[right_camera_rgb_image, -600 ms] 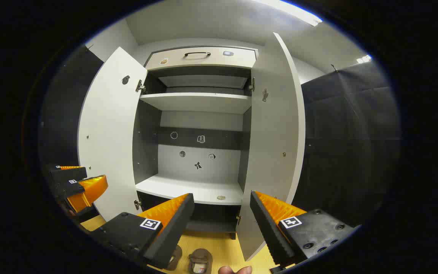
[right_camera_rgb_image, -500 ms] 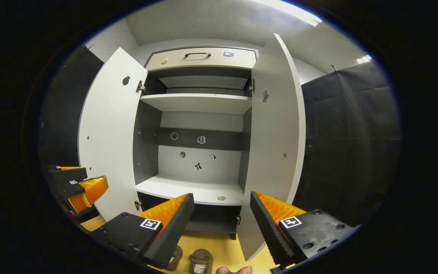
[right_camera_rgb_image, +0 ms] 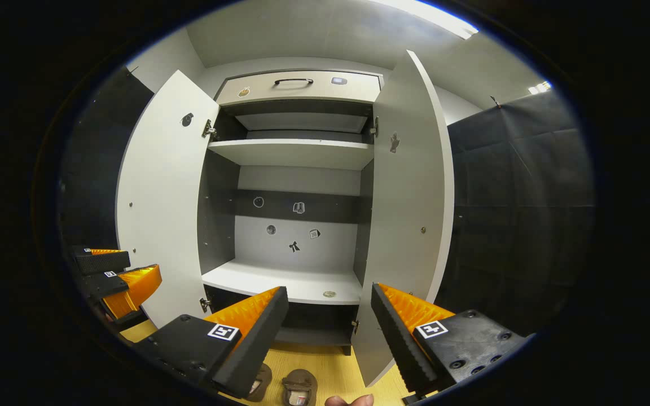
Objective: Grab one shoe with the right hand and put it into the shoe cabinet, grab the other shoe with the left hand and put it into the shoe cabinet; then close the right door with the right hand and the left door with the left hand.
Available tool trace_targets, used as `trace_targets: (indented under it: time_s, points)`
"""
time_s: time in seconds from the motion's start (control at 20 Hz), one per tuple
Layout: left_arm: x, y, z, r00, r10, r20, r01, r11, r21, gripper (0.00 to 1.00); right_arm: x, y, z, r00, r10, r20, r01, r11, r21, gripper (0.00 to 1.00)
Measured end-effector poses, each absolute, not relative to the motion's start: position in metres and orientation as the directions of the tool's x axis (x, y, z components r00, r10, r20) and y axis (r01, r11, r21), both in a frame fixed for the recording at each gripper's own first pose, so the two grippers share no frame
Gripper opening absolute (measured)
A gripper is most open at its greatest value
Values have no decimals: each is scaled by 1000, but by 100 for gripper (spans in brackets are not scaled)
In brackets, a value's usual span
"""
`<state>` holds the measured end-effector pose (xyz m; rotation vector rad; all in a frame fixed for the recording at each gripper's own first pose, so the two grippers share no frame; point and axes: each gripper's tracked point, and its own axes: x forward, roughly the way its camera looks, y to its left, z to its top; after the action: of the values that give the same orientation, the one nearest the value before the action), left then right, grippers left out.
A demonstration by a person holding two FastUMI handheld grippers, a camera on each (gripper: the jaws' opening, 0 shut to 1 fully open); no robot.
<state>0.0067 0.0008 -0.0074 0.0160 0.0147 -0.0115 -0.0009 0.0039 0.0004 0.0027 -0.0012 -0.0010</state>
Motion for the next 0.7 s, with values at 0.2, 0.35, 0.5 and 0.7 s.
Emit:
trace_targets:
  time_s: [0.2,0.35,0.5,0.7]
  points:
    - [7,1,-7,1000,-17,-12,17,1000,18,95,-1,3,1,1000,-6,0,6,1000,16,98]
    - [6,2,-5,1000,-20,-6,20,1000,14,95,-1,5,2,1000,-1,0,1,1000,18,98]
    - [5,5,-4,1000,-16,0,16,1000,12,95,-1,10,-2,1000,11,-11,-11,1000,28,98]
    - [2,12,-5,1000,-3,6,3,1000,22,95,-1,27,-35,993,67,-97,-61,996,60,98]
